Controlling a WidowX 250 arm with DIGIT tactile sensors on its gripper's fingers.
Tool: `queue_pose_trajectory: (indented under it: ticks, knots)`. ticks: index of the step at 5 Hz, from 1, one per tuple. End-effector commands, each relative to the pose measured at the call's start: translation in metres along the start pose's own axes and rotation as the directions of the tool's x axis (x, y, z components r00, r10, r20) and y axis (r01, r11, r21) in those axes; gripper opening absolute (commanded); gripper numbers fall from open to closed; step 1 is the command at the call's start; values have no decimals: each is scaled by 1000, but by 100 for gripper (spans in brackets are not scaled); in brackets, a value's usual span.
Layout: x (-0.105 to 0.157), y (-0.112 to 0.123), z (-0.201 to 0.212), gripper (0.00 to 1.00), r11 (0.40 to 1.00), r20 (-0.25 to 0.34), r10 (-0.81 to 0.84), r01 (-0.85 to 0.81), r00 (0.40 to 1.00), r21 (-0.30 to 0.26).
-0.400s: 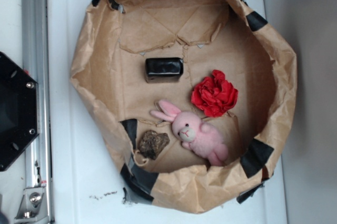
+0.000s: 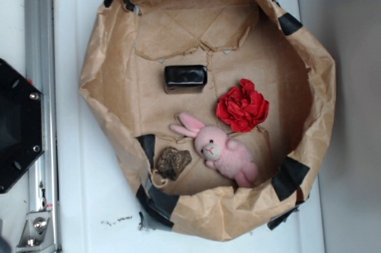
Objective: Grab the black box.
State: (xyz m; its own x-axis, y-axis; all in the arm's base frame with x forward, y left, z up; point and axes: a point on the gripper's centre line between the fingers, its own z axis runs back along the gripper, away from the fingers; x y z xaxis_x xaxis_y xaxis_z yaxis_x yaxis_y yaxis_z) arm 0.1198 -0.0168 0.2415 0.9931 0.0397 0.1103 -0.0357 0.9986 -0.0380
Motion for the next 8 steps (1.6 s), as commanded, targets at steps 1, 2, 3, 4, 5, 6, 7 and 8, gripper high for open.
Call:
queue_pose_trajectory:
  ticks: [1, 2, 3, 4, 5, 6, 7, 8]
  knots:
    - [96, 19, -32, 100, 985, 32, 131, -134, 991, 107]
    - [119, 29, -46, 100, 981, 44, 139, -144, 989, 129]
    - [134, 43, -73, 100, 993, 56, 19, -26, 998, 119]
    - [130, 59, -99, 100, 990, 44, -85, 79, 995, 117]
    - [121, 75, -122, 100, 977, -25, -163, 164, 986, 132]
    - [121, 75, -122, 100, 977, -25, -163, 164, 986, 132]
    - [121, 75, -122, 100, 977, -25, -163, 164, 986, 132]
    - [121, 75, -122, 100, 977, -25, -163, 164, 986, 132]
